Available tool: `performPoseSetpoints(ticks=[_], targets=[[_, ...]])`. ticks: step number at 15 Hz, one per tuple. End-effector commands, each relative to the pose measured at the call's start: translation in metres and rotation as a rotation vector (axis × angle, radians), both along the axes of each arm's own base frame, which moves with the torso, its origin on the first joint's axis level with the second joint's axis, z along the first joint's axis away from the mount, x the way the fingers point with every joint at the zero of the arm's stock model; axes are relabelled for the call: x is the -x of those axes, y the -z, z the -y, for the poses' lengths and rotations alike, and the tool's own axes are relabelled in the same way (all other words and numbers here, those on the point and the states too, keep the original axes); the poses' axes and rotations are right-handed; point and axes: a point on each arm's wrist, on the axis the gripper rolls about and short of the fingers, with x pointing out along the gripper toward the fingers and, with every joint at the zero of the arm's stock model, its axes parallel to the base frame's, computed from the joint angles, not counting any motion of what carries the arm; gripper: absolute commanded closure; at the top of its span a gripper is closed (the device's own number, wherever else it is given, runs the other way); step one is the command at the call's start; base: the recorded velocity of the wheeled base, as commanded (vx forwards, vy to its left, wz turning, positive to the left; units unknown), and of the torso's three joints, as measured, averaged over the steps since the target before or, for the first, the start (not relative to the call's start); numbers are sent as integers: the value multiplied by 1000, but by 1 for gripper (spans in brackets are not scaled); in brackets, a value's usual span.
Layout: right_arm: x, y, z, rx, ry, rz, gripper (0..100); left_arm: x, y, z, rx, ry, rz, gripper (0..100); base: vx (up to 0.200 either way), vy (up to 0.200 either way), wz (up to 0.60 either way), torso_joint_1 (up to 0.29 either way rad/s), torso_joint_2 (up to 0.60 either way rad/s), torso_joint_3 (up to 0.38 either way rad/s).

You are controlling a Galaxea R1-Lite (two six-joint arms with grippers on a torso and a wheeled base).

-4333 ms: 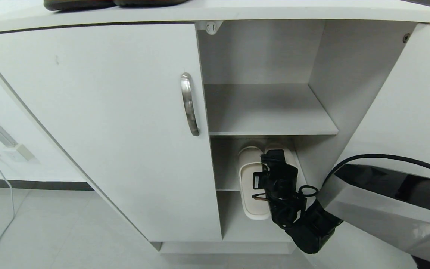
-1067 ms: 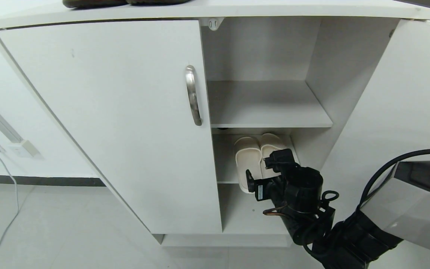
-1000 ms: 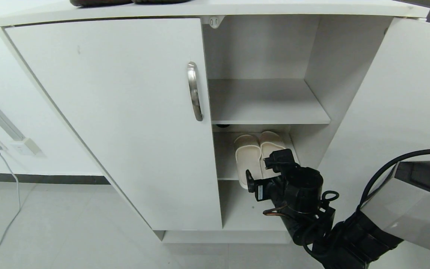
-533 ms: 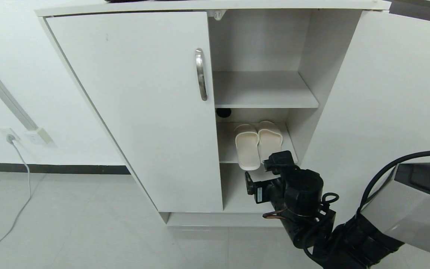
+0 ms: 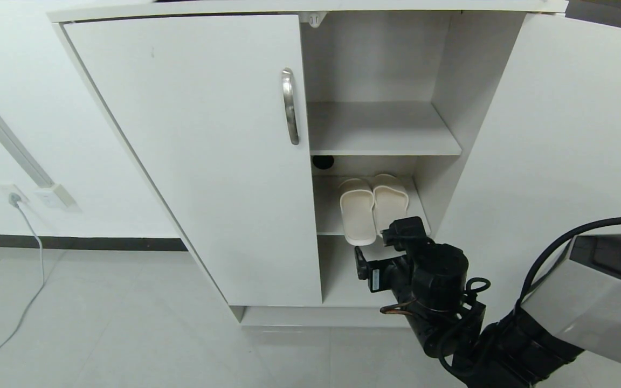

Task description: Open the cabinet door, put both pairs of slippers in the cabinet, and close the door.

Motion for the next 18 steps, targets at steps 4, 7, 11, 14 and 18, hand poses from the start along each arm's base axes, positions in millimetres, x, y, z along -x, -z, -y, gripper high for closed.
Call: performPoseSetpoints(ticks=[4, 7, 11, 14, 18], targets=[[0, 1, 0, 3, 0, -3, 0, 0, 0, 0, 0, 1, -1, 100, 0, 0, 0, 3, 2, 115], [0, 2, 0, 5, 0, -5, 0, 0, 0, 0, 0, 1, -1, 100, 0, 0, 0, 1, 2, 199], [1, 3, 1, 8, 0, -8, 0, 0, 0, 0, 0, 1, -1, 100, 0, 0, 0, -1, 2, 200], [2, 4, 2, 8, -2, -6, 0, 0, 0, 0, 2, 0, -1, 100, 0, 0, 0, 4, 2, 129], [3, 5, 2, 10, -3, -6, 0, 0, 0, 0, 3, 0, -2, 100, 0, 0, 0, 0, 0, 0]])
